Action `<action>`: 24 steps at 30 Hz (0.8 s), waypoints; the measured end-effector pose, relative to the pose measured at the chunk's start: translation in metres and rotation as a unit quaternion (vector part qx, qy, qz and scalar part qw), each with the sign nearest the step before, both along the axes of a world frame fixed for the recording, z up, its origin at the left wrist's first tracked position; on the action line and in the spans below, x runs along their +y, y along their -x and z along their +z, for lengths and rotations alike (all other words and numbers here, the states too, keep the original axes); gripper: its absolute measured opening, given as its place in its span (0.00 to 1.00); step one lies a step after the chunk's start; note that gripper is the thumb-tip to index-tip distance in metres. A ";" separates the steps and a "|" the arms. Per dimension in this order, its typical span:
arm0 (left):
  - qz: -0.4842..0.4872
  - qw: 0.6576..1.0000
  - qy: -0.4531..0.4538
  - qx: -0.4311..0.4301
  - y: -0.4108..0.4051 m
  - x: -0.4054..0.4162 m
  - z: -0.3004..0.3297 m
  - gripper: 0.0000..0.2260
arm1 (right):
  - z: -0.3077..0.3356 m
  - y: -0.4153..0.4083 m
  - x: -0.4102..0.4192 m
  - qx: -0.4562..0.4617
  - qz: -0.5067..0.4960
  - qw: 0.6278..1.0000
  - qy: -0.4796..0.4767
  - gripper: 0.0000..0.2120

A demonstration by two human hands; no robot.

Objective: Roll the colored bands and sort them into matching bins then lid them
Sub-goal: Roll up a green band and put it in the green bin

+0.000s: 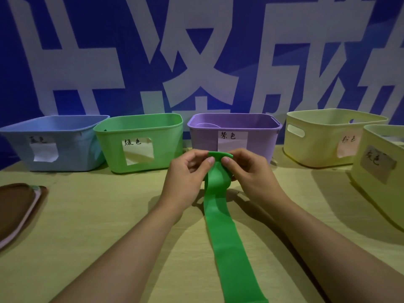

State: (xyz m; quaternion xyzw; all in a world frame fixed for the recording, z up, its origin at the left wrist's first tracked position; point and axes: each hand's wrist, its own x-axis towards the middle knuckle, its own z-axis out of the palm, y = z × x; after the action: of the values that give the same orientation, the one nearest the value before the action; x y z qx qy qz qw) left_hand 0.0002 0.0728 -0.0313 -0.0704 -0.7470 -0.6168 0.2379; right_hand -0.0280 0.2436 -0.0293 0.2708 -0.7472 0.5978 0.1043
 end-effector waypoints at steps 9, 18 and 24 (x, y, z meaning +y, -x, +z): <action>-0.004 0.999 0.023 0.036 -0.002 0.000 0.004 0.09 | 0.001 0.000 0.000 0.009 -0.004 1.000 0.003 0.04; -0.002 0.998 0.017 0.052 -0.005 -0.001 0.010 0.05 | 0.004 -0.003 -0.002 0.028 -0.002 0.999 0.014 0.06; -0.006 0.999 0.012 0.048 -0.006 -0.002 0.010 0.04 | 0.004 -0.002 -0.001 0.056 -0.021 0.998 0.003 0.06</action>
State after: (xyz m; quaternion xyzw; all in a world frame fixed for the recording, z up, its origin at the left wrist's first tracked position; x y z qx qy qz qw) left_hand 0.0061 0.0713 -0.0215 -0.1078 -0.7415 -0.6051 0.2691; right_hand -0.0262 0.2425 -0.0251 0.2879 -0.7438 0.5817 0.1593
